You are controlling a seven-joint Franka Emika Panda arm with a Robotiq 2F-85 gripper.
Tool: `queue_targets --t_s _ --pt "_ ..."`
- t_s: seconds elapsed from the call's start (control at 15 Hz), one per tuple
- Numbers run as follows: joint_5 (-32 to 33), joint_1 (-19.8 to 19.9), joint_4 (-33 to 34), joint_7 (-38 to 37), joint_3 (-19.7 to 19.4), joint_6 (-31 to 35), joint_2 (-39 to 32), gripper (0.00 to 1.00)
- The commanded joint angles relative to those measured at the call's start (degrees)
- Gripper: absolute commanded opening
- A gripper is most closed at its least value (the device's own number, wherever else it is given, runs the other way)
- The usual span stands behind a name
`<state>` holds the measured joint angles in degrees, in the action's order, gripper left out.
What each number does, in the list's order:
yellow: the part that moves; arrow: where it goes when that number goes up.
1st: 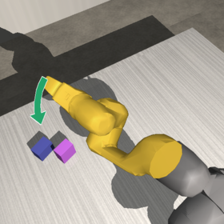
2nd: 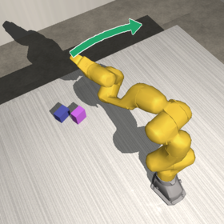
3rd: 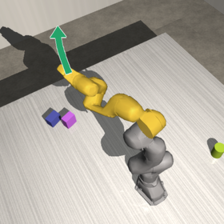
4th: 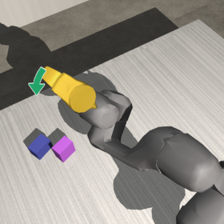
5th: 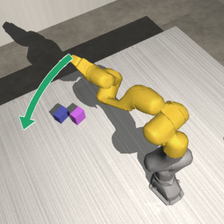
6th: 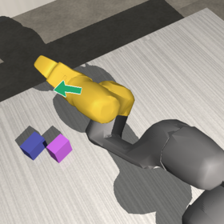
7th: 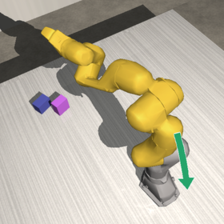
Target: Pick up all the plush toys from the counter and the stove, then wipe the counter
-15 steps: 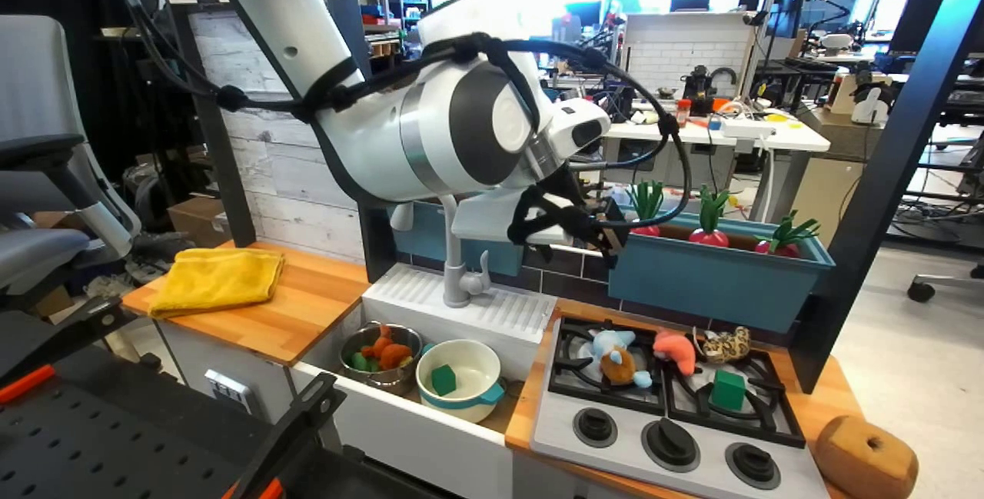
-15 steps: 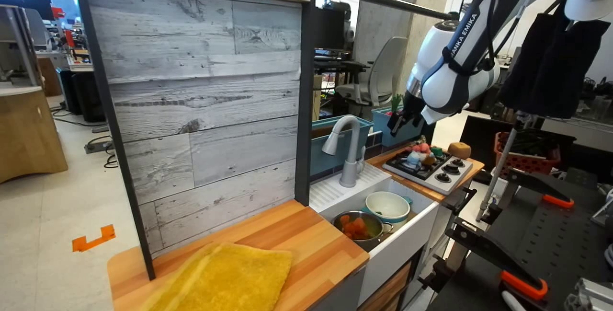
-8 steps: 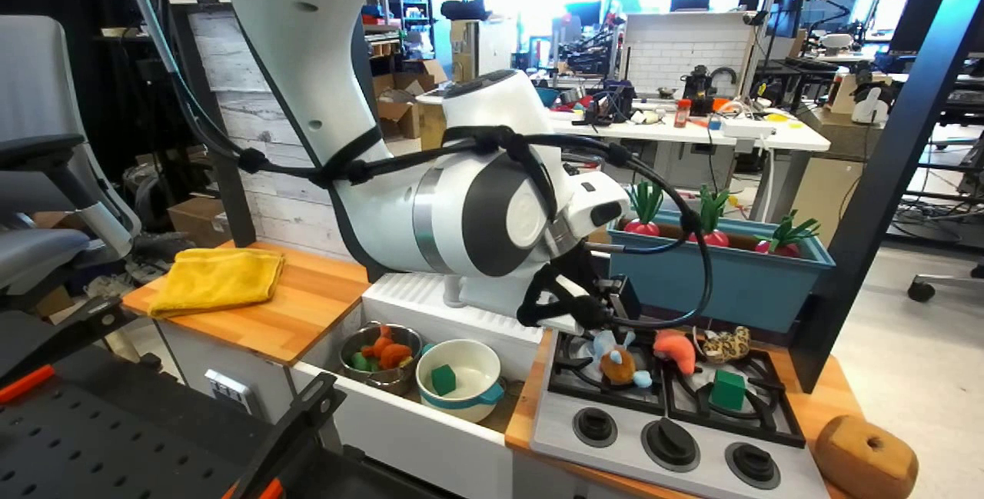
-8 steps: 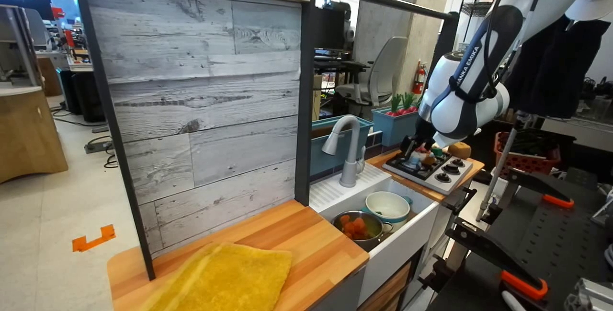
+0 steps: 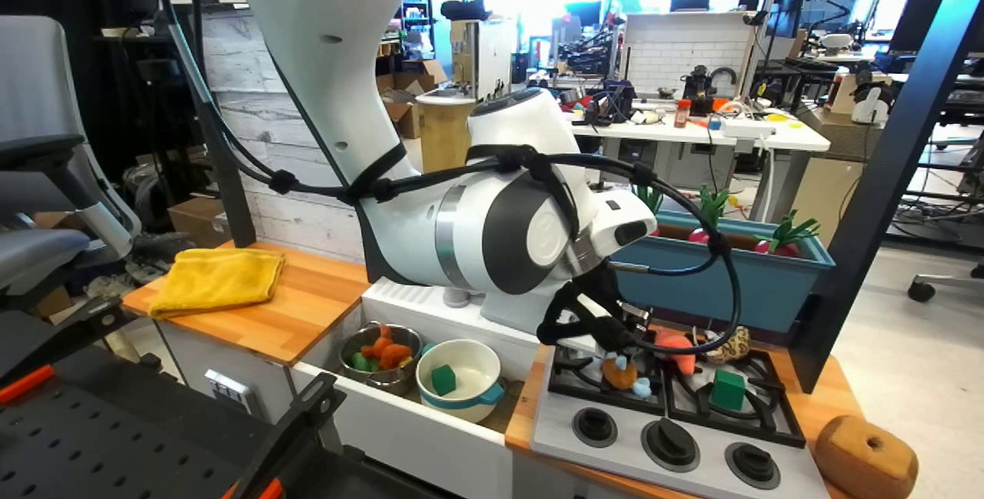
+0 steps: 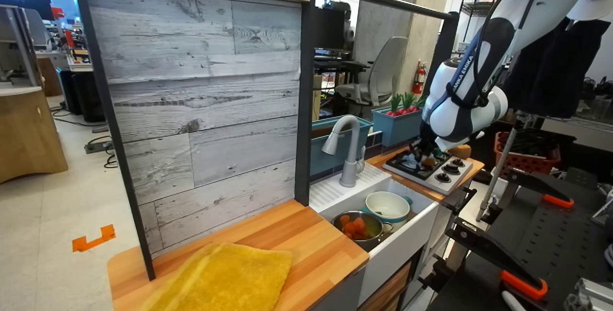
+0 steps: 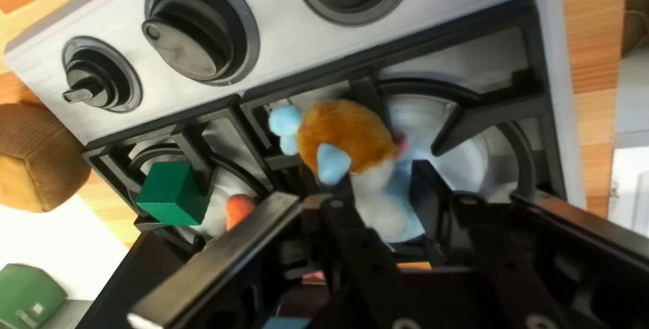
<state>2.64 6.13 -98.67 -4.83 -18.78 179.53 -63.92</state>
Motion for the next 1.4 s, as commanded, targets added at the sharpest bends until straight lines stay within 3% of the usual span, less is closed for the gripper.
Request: queue_targets --t_s 0.0,0.07,0.27,0.47,0.8,1.13,1.2,1.27,1.33 --pt "-2.37 -3.77 4.27 -2.38 -4.99 -3.33 -4.09 0.05" --pt "-2.72 -4.31 4.96 -2.95 -5.74 -4.06 -4.73 0.00" --pt "-2.66 -5.65 3.15 -3.77 -5.83 -6.92 -2.49 0.00" --pt "-0.37 -1.06 -7.99 3.49 3.14 -7.06 9.79 0.01" --pt "-1.31 9.40 -21.62 12.81 18.62 -3.63 21.45 0.01" --pt "-2.79 8.38 -19.92 10.39 20.78 -2.27 17.62 0.01" --pt "-2.61 7.55 -19.42 9.94 20.31 -0.99 16.65 0.29" --pt "-2.48 7.58 -19.12 9.91 20.46 -0.01 15.93 0.29" --pt "-2.25 8.02 -19.04 10.16 20.85 0.53 15.59 0.36"
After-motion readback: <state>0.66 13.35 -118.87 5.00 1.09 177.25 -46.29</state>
